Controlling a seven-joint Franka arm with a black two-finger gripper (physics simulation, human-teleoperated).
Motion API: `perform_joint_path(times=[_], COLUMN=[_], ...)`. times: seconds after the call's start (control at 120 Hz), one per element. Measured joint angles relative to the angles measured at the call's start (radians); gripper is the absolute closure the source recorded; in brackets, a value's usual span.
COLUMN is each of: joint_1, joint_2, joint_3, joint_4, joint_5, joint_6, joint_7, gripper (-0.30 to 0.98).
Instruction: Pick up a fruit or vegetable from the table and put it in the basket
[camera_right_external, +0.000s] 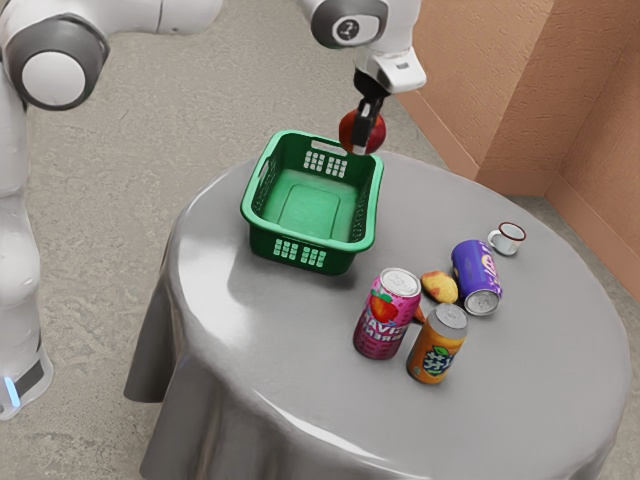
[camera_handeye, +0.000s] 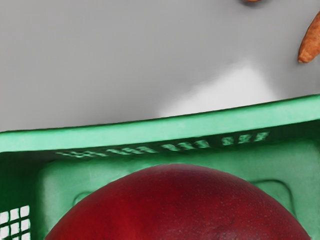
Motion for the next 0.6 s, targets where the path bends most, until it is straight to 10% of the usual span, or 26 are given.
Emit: perform_joint_path(times=[0.6], joint_1=[0.014], joint_2=[-0.023], joint_3=[0.026], joint_4=[-0.053], joint_5=[-0.017], joint_6=[-0.015], joint_7=[-0.027], gripper=[0.02])
